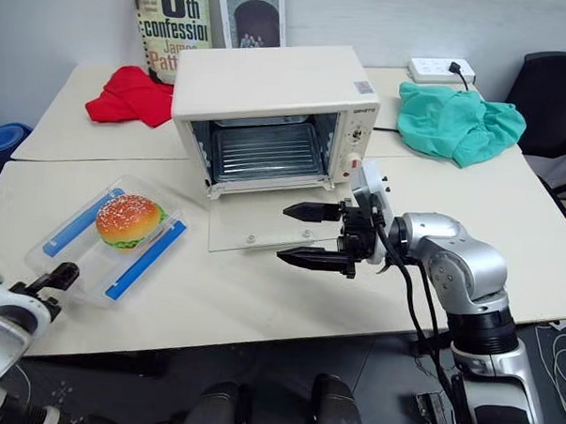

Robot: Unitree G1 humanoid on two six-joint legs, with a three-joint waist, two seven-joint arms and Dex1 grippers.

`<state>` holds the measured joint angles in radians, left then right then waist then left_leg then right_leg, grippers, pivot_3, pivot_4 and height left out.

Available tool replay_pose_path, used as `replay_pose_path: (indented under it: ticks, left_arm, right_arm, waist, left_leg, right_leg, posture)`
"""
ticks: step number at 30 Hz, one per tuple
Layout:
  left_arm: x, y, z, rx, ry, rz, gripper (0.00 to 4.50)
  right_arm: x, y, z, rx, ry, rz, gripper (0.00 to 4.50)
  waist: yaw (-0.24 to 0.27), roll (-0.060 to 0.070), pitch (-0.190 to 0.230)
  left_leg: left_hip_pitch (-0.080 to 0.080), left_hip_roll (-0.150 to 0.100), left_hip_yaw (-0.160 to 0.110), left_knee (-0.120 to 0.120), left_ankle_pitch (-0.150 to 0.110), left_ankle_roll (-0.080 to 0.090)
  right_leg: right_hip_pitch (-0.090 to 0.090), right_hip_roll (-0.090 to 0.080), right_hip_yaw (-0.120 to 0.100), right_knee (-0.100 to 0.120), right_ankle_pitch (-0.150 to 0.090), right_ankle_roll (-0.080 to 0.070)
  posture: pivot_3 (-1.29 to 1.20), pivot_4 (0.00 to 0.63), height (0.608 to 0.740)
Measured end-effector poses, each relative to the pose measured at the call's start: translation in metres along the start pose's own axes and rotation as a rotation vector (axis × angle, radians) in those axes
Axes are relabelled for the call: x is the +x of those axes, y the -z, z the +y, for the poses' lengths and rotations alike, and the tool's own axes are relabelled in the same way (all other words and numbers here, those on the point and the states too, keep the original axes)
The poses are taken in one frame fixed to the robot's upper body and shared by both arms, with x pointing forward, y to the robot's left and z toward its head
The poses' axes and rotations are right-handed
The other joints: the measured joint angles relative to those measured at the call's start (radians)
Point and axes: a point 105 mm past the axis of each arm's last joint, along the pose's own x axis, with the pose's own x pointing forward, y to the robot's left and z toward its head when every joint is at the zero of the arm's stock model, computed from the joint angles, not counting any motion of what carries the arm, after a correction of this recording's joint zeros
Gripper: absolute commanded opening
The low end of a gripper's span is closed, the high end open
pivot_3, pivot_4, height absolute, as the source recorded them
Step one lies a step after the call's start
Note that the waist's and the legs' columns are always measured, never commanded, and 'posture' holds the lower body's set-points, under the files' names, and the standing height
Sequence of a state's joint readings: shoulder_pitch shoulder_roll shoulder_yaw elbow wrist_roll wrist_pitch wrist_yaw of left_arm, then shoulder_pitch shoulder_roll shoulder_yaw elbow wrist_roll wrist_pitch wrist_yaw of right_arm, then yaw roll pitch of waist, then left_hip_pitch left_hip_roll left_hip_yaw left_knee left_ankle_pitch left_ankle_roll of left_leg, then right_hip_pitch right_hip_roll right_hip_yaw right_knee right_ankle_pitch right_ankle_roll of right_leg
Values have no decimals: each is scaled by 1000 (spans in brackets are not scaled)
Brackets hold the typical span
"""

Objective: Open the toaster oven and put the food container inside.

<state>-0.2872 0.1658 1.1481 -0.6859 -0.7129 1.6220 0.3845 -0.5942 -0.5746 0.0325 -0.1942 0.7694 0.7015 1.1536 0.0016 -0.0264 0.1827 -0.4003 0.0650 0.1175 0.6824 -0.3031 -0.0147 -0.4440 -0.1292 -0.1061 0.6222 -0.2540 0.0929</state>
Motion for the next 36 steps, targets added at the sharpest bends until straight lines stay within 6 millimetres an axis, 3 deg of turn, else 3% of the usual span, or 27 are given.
replay_pose_path:
  ticks: [2, 7, 26, 36]
  left_arm:
    - [7, -2, -5, 7, 2, 23, 4474]
    - [21, -10, -23, -11, 42, 70, 3485]
    - [36, -29, -30, 55, 28, 196, 3485]
    - [24, -52, -18, 183, -11, 163, 3485]
  right_arm:
    - [-1, 0, 2, 1, 10, -5, 4500]
    - [-1, 0, 4, -3, 39, -3, 4500]
    - [-17, -2, 7, -21, 136, 6, 4500]
    - [-17, 3, 10, -20, 153, 4, 4500]
  waist:
    - [1, 0, 0]
    - [5, 0, 0]
    - [13, 0, 0]
    - [9, 0, 0]
  left_leg:
    - [0, 0, 0, 0, 0, 0]
    - [0, 0, 0, 0, 0, 0]
    - [2, 0, 1, -1, 0, -2]
    - [2, 1, 1, -2, -1, -4]
  right_leg:
    - [0, 0, 0, 0, 0, 0]
    - [0, 0, 0, 0, 0, 0]
    - [0, 0, 0, 0, 0, 0]
    - [-1, 0, 0, -2, 0, -1]
  posture:
    - [0, 150, 740]
    - [0, 150, 740]
    - [0, 150, 740]
    - [0, 150, 740]
